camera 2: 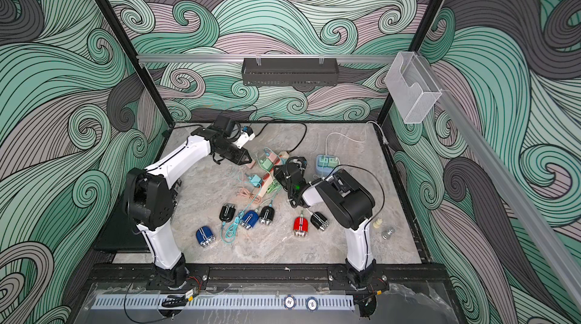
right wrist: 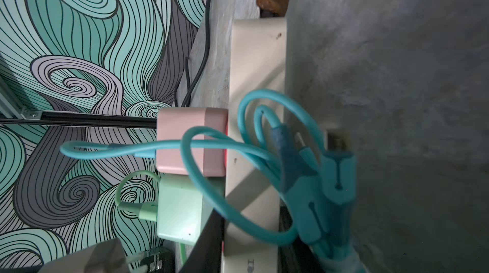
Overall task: Unplug the electric shaver
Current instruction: Remove the plug from the socket.
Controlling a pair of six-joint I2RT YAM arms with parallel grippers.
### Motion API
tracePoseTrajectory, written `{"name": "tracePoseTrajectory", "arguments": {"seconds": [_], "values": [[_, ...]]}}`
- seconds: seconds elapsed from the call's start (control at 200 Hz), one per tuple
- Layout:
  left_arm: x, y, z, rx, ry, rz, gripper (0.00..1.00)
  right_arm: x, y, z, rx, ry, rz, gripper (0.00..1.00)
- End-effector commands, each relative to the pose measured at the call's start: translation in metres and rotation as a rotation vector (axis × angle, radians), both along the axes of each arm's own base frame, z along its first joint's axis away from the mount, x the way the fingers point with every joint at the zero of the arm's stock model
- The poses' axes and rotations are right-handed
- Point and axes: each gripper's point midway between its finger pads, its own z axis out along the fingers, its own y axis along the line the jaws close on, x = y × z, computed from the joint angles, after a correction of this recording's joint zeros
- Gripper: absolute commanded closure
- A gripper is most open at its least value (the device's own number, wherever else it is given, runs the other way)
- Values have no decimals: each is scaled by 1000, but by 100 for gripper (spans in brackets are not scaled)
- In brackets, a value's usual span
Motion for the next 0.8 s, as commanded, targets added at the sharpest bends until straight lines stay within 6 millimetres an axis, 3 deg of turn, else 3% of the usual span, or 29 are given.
{"name": "tracePoseTrajectory", "arguments": {"seconds": [0.0, 0.14, 0.4, 0.6, 0.796], "values": [[10, 7, 21, -63, -28, 27, 100, 11, 5, 24, 48, -103, -8, 93], [9, 5, 32, -87, -48, 24, 100, 15, 8, 23, 44, -95, -13, 93], [1, 13, 73, -109, -122, 88, 100, 30, 17, 19, 68, -94, -30, 92], [-16, 59, 75, 61, -184, 247, 100, 41, 25, 19, 83, -92, -42, 90], [-50, 96, 69, 179, -185, 365, 99, 51, 29, 15, 93, -86, -69, 90]]}}
